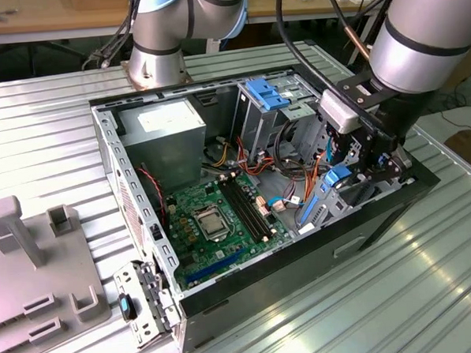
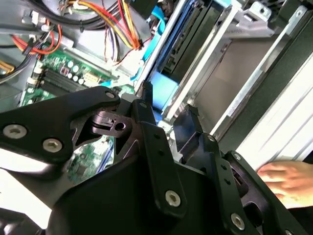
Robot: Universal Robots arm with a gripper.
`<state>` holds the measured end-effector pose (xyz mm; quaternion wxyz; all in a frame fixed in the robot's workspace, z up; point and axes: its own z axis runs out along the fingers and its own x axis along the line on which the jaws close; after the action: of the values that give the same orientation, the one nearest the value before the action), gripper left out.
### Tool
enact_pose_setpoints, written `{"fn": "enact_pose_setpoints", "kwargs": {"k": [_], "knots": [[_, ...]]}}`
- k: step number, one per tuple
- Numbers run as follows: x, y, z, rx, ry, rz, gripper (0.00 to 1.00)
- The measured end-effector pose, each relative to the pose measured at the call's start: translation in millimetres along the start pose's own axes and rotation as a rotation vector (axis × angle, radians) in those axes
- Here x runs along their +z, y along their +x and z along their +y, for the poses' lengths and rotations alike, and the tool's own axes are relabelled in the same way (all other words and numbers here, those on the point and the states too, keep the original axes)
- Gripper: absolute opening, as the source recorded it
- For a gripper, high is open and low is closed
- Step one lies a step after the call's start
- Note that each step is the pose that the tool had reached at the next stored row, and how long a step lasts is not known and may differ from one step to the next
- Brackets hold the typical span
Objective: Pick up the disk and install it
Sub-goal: 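Insert the disk into the insertion slot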
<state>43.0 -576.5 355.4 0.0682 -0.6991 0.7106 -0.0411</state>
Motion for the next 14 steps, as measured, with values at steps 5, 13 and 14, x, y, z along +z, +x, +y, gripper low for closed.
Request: {"fn": "enact_pose_setpoints", "kwargs": {"k": [5, 13, 14], "knots": [[-6.4, -0.3, -5.3, 0.003, -0.0686, 0.0012, 0.43], [-1.2, -0.8, -41.4, 0.002, -0.1009, 0.0017, 0.17], [-0.1, -0.9, -48.7, 0.002, -0.1047, 0.0017, 0.17]]}}
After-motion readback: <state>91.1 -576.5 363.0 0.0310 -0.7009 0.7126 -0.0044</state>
